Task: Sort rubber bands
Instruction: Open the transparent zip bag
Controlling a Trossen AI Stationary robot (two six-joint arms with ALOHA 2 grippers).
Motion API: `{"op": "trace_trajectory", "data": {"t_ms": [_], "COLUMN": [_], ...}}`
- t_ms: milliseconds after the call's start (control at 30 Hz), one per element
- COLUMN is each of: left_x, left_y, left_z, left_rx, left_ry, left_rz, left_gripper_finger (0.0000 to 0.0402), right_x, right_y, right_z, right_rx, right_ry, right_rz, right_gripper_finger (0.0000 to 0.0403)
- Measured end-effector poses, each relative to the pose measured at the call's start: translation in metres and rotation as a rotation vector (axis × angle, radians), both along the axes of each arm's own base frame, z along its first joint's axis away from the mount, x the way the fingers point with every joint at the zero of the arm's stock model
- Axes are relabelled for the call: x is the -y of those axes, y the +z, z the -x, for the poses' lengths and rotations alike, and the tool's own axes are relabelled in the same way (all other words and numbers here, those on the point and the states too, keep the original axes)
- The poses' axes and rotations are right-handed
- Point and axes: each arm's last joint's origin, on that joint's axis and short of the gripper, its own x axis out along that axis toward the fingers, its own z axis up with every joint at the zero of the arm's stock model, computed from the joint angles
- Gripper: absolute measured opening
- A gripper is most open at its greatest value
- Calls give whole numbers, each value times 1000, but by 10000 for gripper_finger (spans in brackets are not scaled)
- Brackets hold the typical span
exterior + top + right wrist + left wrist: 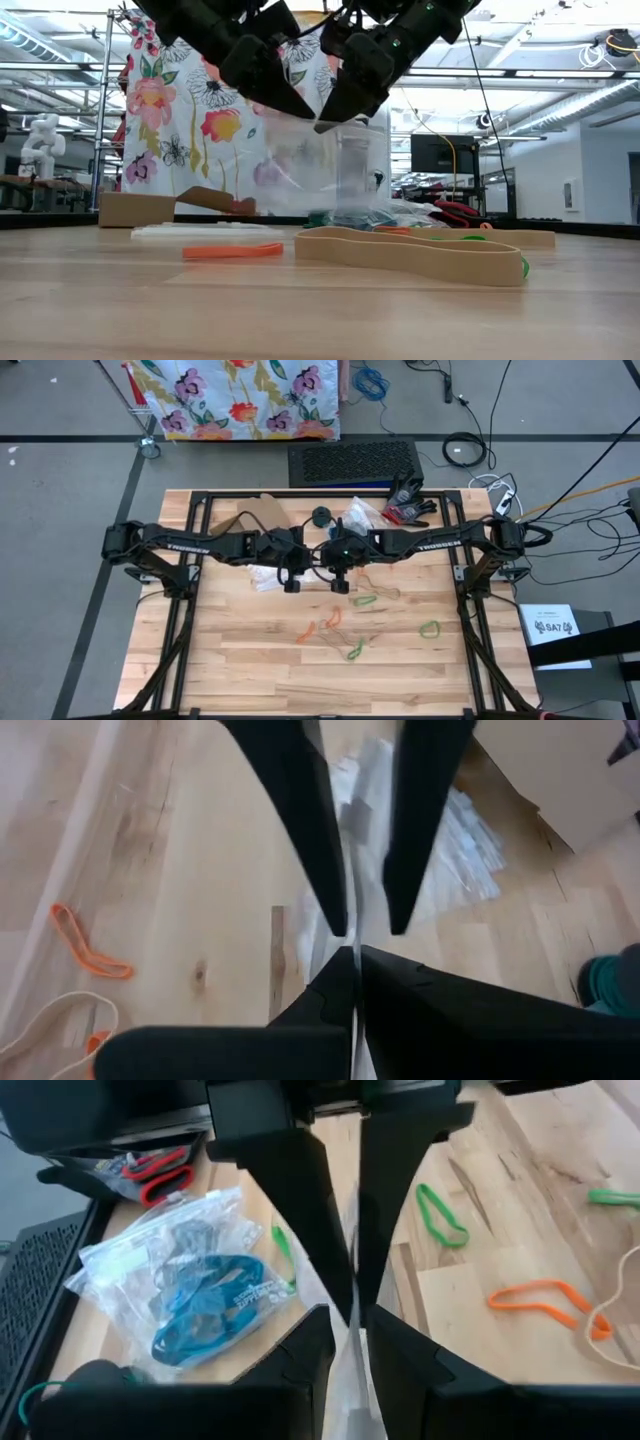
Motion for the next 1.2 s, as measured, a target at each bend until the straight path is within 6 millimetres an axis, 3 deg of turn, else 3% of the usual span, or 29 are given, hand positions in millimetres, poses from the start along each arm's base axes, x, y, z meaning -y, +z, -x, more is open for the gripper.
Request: {"op": "trace_trajectory", "data": {"t_ms": [333, 600, 800, 1033, 1200], "left_x": [-1, -1, -3, -1, -1], "left_y": [-3, -5, -4, 1, -4], "left_z": [2, 4, 4, -1, 2], "left_rx": [-46, -72, -74, 13, -46], "left_ry": [4, -3, 96, -15, -11], "left_rz": [-42, -51, -125, -93, -48], "left_gripper_finger": [70, 70, 70, 70, 55], "right_x": [-4, -2, -4, -3, -2], "right_y": [2, 6, 6, 7, 7], "right_z": [-2, -6, -6, -5, -6], "right_rx": [33, 84, 90, 87, 84], "right_ry": [80, 5, 97, 30, 14], "right_rz": [-4, 65, -17, 15, 49], "right_gripper_finger": [0, 0, 0, 0, 0]}}
